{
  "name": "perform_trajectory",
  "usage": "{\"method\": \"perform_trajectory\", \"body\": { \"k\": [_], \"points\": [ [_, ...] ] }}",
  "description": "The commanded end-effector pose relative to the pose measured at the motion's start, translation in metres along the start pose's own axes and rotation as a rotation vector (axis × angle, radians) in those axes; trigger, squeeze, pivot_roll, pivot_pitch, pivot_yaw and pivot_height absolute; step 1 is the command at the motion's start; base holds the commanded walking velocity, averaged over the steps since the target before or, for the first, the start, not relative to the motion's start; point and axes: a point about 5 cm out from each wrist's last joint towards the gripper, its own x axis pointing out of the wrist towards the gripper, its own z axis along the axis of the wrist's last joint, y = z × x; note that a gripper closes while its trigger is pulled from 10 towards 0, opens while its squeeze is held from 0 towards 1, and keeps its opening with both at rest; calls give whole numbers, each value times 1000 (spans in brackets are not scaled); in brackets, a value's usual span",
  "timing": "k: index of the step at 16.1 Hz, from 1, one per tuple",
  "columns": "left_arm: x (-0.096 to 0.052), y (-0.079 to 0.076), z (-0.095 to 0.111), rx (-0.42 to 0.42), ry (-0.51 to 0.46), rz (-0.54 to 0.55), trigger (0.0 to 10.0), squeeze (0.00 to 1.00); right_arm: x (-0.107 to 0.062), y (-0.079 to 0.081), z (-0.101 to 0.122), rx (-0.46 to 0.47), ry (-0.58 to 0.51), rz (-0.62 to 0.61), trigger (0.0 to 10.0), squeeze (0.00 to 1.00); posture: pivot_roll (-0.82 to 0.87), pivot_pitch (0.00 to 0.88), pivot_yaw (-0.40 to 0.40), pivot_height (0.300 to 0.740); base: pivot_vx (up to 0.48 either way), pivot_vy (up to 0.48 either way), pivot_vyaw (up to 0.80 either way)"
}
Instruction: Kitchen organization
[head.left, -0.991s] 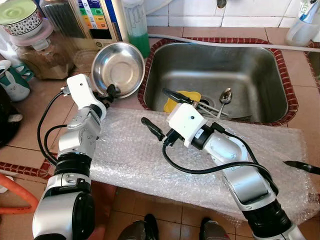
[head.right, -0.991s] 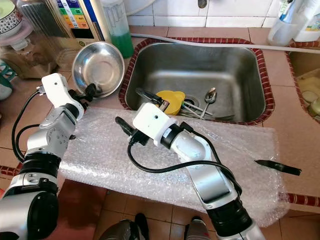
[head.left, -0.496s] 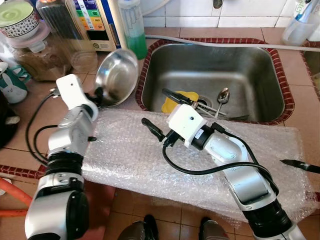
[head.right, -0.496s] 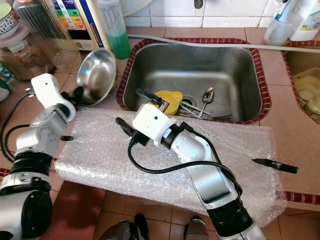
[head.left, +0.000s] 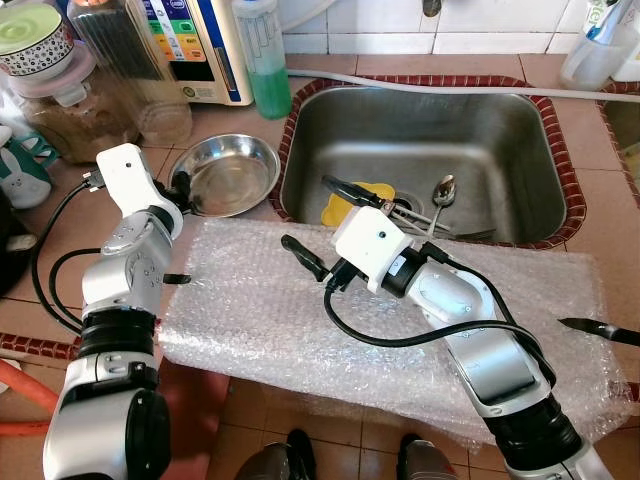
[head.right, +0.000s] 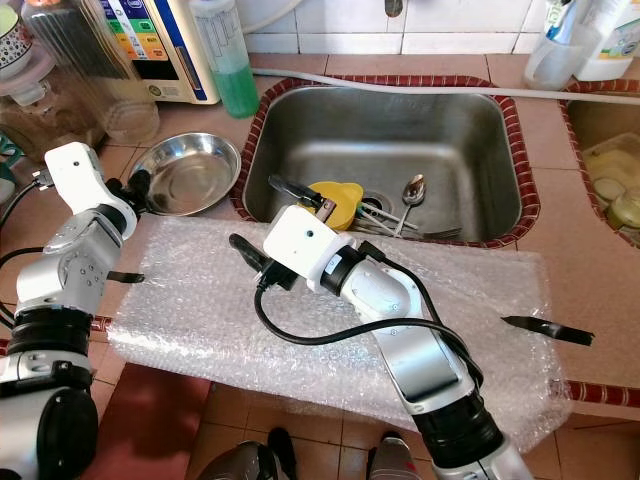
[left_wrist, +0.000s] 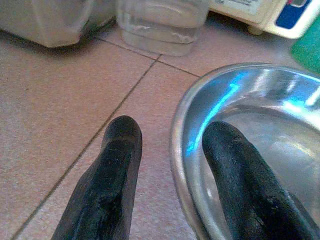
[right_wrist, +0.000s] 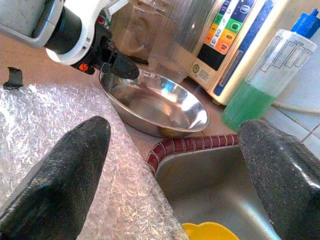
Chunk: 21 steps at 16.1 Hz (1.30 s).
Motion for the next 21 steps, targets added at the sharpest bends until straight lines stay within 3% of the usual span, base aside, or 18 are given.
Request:
{"method": "perform_trajectory", "body": {
  "k": [1,9,10,16,17,18,20,21],
  "points": [
    [-2,2,-1,9,7,-3,10000,1000,3,2,4,-12,-18,16,10000,984,-209,240,150,740,0,0,0],
    [-3,14,2,76,5,28,10000,1000,3,2,3,-14,-23,19,10000,984,-208,238,148,740,0,0,0],
    [-3,14,0,74,20,30,10000,0,4,3,4,-14,-24,20,10000,984,-206,238,150,740,0,0,0],
    [-6,8,-17,44,103,-30,10000,0,4,3,3,-17,-24,24,10000,988,-204,234,149,740,0,0,0],
    [-6,7,-19,32,115,-39,9373,0,4,2,3,-20,-23,25,10000,984,-203,233,148,740,0,0,0],
    [-6,7,-20,29,120,-46,6902,0,4,2,2,-21,-23,24,10000,984,-202,231,149,740,0,0,0],
    [-7,4,-22,11,127,-61,0,0,4,1,2,-26,-24,23,10000,984,-199,229,150,740,0,0,0],
    [-7,4,-23,7,128,-63,0,0,4,1,2,-28,-25,23,10000,984,-199,229,150,740,0,0,0]
  ]
}}
